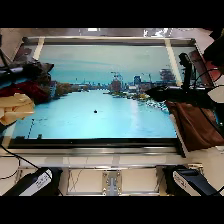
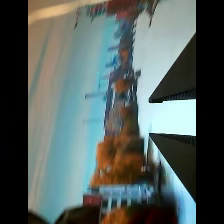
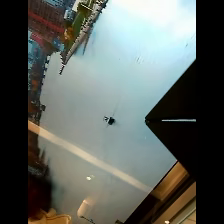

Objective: Fold the shirts.

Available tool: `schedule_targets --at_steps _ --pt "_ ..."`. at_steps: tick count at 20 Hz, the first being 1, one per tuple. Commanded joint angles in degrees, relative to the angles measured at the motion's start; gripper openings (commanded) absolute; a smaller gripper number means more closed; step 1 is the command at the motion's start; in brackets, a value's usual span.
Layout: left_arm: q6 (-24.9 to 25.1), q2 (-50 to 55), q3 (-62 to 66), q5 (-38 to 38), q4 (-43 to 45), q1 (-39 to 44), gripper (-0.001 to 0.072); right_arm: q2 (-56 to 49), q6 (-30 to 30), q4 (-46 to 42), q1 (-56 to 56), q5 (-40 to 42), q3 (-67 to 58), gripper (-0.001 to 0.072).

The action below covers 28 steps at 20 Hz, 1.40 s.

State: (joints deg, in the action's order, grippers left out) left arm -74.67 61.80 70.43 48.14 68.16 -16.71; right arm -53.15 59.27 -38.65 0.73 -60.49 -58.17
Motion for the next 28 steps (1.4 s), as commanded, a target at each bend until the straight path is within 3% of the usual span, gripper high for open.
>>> schedule_targets --at_steps 1,2,3,4,5,7,9,13,21,22,23,24,26,28 --pt "-18.2 1.6 0.1 -3.8 25.8 -11.3 0.0244 0.0 0.2 4.9 0.0 4.2 0.0 0.0020" --pt "-21.5 3.1 0.1 -1.8 27.7 -16.3 0.0299 0.0 0.2 6.3 0.0 4.3 0.0 0.0020" --pt "-23.3 5.1 0.1 -0.2 26.3 -21.3 0.0606 0.0 0.2 7.4 0.0 5.6 0.0 0.0020" --pt "-25.4 7.3 0.1 1.4 22.6 -25.6 0.0695 0.0 0.2 7.6 0.0 7.1 0.0 0.0021" --pt "-25.7 9.8 0.1 3.5 17.8 -29.6 0.0696 0.0 0.2 7.6 0.0 8.2 0.0 0.0061" --pt "-25.7 15.7 0.1 7.5 10.3 -35.9 0.0696 0.0 0.2 8.0 0.0 9.1 0.0 0.0279" --pt "-25.4 20.9 0.1 7.4 3.1 -39.8 0.0695 0.0 0.2 9.0 0.0 9.1 0.0 0.0288" --pt "-16.2 28.9 0.1 7.3 -7.9 -40.1 0.0697 0.0 0.2 12.4 0.0 9.8 0.0 0.0287" --pt "-12.3 36.0 0.1 2.0 -18.8 -32.5 0.0691 0.0 0.2 18.1 0.0 12.6 0.0 0.0285" --pt "-12.3 36.3 0.1 1.5 -18.8 -31.5 0.0621 0.0 0.2 18.6 0.0 12.6 0.0 0.0269" --pt "-12.3 36.3 0.1 1.6 -18.8 -30.9 0.0386 0.0 0.2 19.2 0.0 12.7 0.0 0.0269" --pt "-12.2 36.2 0.1 2.3 -19.5 -30.4 0.0011 0.0 0.2 20.3 0.0 13.1 -0.1 0.0269" --pt "-10.3 35.3 0.1 6.3 -25.2 -30.3 0.0016 0.0 0.2 22.5 0.0 13.9 -0.8 0.0268" --pt "-3.1 32.6 0.1 12.7 -36.5 -30.5 0.0016 0.1 0.2 22.4 0.0 14.0 -3.7 0.0268"
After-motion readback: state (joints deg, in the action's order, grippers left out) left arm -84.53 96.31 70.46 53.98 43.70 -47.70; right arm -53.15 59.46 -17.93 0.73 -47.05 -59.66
